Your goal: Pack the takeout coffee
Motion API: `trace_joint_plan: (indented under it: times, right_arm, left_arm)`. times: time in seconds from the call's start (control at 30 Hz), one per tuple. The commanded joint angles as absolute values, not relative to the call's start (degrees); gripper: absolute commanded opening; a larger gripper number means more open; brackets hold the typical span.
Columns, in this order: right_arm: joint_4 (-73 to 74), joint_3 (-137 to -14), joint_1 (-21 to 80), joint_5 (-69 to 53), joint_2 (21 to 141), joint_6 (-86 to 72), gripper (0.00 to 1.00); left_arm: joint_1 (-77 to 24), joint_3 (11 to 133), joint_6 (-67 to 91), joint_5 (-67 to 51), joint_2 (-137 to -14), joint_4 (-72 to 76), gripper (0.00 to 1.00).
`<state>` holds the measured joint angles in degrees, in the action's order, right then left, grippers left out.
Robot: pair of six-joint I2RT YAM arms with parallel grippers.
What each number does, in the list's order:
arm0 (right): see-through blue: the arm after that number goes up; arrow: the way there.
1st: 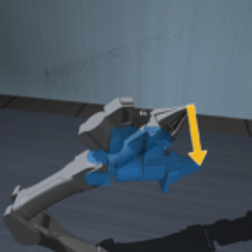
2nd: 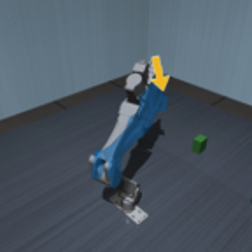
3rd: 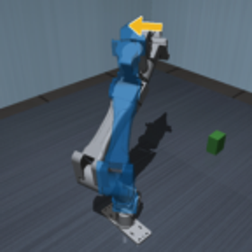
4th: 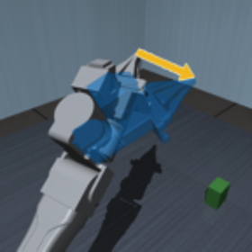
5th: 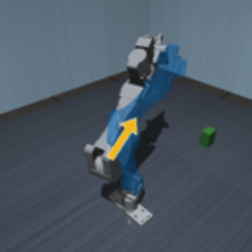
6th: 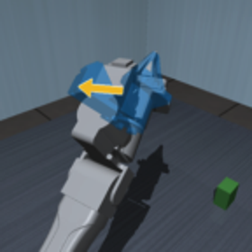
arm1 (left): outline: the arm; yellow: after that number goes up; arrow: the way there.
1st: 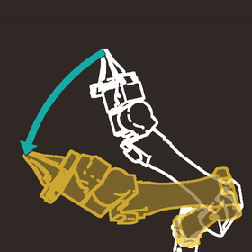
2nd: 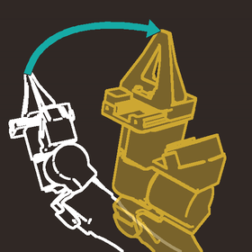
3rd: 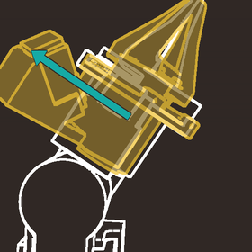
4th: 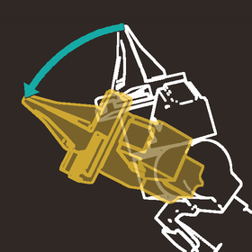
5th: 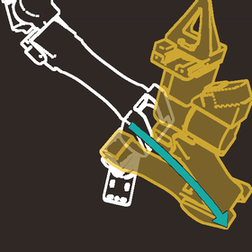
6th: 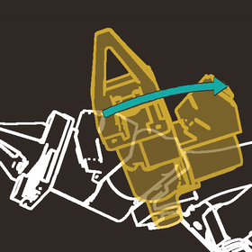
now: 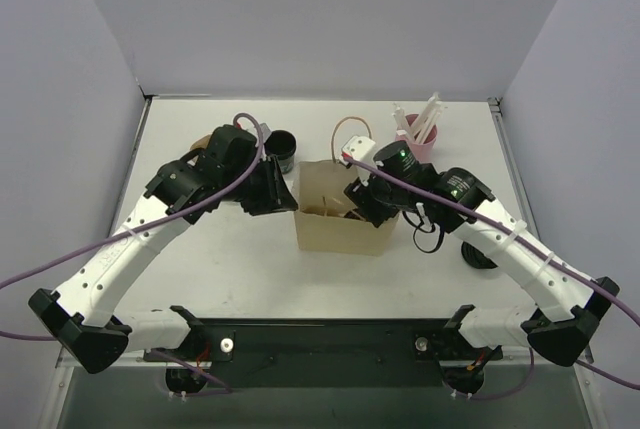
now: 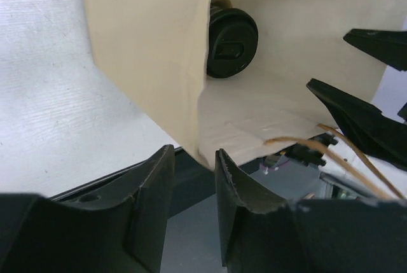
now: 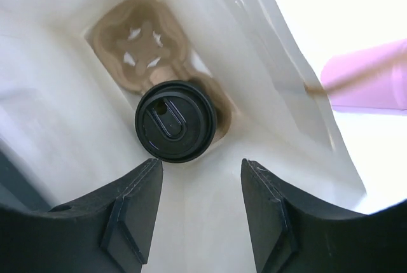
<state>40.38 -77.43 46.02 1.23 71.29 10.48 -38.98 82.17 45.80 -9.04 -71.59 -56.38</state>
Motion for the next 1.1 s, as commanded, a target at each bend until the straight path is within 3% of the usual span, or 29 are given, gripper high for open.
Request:
trace_joint_plan:
  times: [0.0, 0.43, 0.5, 0.6, 0.87, 1.07]
  right_arm:
    - [40.87, -83.66, 44.21, 3.07, 72.68, 9.93, 0.53]
    - [40.08, -100.1, 37.8, 5.01, 75.23, 3.35, 0.54]
    - [38.33, -102.04, 36.04, 6.76, 75.58, 1.33, 0.55]
    - [37.62, -103.36, 30.51, 10.72, 77.34, -3.59, 0.57]
    - [37.35, -105.55, 14.7, 3.44, 89.28, -3.52, 0.57]
    - [36.92, -111.09, 12.04, 1.32, 100.36, -3.34, 0.55]
  left_arm:
    - [-35.0, 86.74, 44.74, -9.32, -71.54, -54.14, 0.45]
    - [-28.13, 96.51, 33.15, -7.91, -73.83, -59.23, 0.59]
    - [-27.86, 95.98, 32.26, -7.3, -72.96, -59.68, 0.73]
    - [-27.6, 94.4, 30.76, -7.64, -70.77, -59.15, 0.79]
    - [-27.42, 87.19, 29.88, -6.95, -63.73, -58.35, 0.86]
    - [-26.98, 88.32, 28.13, -4.84, -61.96, -63.54, 0.94]
